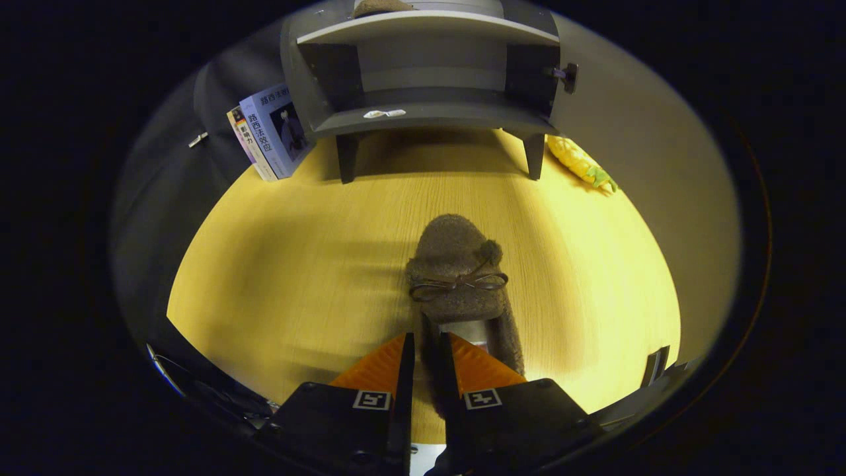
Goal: Open the shoe cabinet door, grab the shoes and put them into the shoe cabinet, then close the shoe cabinet door.
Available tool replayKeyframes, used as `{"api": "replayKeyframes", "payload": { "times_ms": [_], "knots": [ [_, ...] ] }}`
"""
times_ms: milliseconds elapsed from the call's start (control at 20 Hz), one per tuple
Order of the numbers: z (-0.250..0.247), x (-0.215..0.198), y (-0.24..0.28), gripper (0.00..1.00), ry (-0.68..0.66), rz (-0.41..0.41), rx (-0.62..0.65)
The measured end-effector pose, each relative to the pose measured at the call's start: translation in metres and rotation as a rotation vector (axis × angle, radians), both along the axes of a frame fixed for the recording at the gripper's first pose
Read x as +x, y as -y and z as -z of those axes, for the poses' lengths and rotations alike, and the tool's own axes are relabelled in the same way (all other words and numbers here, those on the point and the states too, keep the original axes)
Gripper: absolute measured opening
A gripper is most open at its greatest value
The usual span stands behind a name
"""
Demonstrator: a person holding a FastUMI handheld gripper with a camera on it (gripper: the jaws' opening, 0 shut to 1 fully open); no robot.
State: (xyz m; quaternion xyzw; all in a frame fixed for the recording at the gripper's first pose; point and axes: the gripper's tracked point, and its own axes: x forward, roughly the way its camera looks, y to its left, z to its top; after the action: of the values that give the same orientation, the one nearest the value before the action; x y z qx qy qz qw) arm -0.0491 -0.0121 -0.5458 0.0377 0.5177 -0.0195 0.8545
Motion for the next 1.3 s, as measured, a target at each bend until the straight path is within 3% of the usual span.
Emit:
{"api": "replayKeyframes", "payload": {
  "times_ms": [550,800,900,1050,1300],
  "knots": [
    [0.028,0.056,0.0,0.26,0.146,0.012,0.039],
    [0.035,0.078,0.003,0.26,0.257,-0.037,-0.046],
    [0.036,0.085,0.005,0.24,0.29,-0.051,-0.068],
    [0.036,0.093,0.008,0.05,0.293,-0.032,-0.041],
    [0.037,0.094,0.007,0.05,0.275,-0.037,-0.037]
  ]
}}
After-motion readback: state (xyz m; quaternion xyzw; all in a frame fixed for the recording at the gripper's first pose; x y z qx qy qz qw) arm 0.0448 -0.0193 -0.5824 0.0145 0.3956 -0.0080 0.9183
